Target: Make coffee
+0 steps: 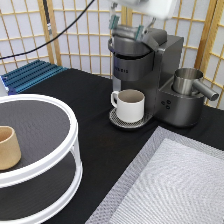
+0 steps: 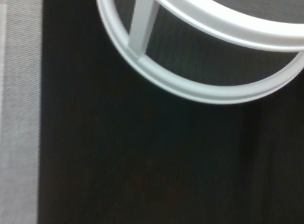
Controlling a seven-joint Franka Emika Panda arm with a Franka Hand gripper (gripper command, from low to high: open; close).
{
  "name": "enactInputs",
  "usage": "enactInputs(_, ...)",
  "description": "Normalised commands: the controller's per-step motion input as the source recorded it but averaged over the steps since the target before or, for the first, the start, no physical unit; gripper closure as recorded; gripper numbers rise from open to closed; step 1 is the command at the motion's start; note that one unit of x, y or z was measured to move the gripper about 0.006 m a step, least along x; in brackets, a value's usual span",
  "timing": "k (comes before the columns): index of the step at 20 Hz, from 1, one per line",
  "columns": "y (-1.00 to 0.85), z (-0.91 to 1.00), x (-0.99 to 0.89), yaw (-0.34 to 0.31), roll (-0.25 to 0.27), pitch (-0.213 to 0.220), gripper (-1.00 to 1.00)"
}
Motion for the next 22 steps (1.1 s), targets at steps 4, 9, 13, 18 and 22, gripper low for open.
enactInputs(4, -0.29, -1.00, 0.22, 0.022, 0.002, 0.013, -1.00)
enactInputs(9, -0.26, -1.00, 0.26, 0.045, 0.003, 0.003, -1.00)
enactInputs(13, -0.12, -1.00, 0.22, 0.092, 0.000, 0.000, -1.00)
enactInputs(18, -0.02, 0.10, 0.02, 0.121, 0.000, 0.000, -1.00)
enactInputs(22, -0.42, 1.00, 0.03, 0.137, 0.065, -0.036, -1.00)
